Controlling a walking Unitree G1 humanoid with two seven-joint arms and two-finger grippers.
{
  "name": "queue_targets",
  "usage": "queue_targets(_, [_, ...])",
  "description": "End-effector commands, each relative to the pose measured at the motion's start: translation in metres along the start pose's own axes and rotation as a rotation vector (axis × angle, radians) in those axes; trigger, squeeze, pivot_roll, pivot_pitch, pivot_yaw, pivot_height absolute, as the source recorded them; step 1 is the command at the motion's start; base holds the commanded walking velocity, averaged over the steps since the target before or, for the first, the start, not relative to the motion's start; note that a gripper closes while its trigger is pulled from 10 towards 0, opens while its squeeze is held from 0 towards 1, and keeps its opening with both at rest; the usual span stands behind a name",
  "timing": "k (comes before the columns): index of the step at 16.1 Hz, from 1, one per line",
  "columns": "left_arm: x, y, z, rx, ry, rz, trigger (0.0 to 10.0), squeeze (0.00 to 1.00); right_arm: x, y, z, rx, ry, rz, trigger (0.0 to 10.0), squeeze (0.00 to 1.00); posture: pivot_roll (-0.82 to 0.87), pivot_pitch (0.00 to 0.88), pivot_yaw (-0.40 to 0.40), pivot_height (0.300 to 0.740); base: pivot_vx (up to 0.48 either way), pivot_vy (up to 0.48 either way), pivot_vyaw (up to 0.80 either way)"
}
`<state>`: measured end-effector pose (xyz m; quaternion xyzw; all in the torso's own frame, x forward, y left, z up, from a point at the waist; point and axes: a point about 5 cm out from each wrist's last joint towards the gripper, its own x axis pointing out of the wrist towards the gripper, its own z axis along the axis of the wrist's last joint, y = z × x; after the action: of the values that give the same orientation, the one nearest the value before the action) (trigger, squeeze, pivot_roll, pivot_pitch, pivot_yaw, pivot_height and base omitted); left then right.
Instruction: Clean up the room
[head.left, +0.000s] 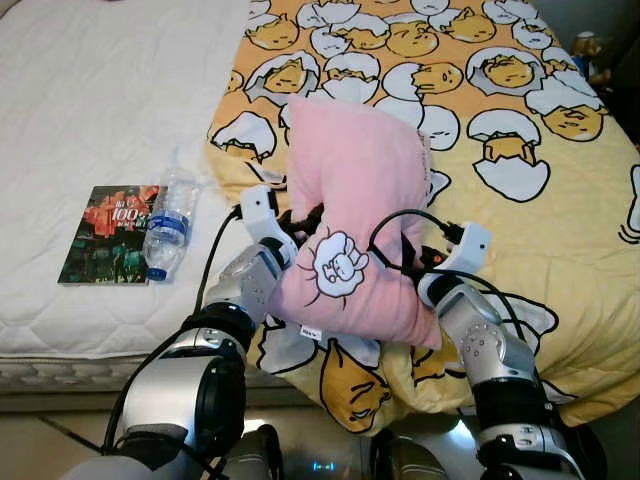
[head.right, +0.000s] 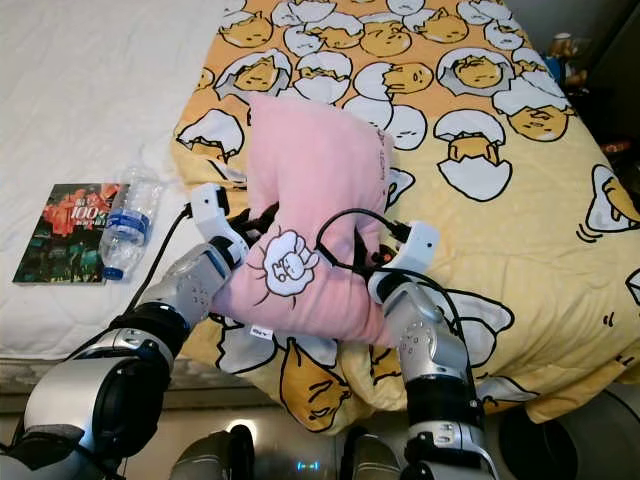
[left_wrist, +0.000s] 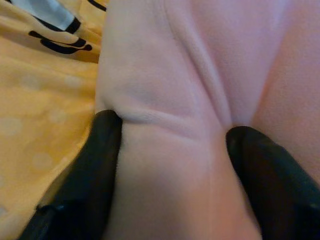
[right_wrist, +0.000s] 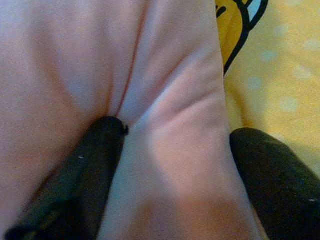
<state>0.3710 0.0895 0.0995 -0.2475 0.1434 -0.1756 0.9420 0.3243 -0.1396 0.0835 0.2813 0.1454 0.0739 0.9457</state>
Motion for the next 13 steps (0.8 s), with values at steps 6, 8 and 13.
queue_targets(6, [-0.001, -0.016, -0.035, 0.042, 0.105, -0.095, 0.0, 0.00, -0.005, -0.001, -0.017, -0.017, 0.042, -0.010, 0.0, 0.00, -0.13, 0.180, 0.053, 0.740, 0.000, 0.000, 0.00])
queue_targets(8, [-0.001, -0.019, -0.038, 0.071, 0.105, -0.113, 0.0, 0.00, -0.007, -0.003, -0.014, -0.017, 0.014, -0.011, 0.0, 0.00, -0.13, 0.174, 0.051, 0.740, 0.000, 0.000, 0.00])
queue_targets(13, [0.000, -0.020, -0.036, 0.073, 0.093, -0.098, 0.0, 0.00, -0.006, -0.008, -0.016, -0.050, 0.008, -0.017, 0.0, 0.00, -0.17, 0.155, 0.037, 0.740, 0.000, 0.000, 0.00])
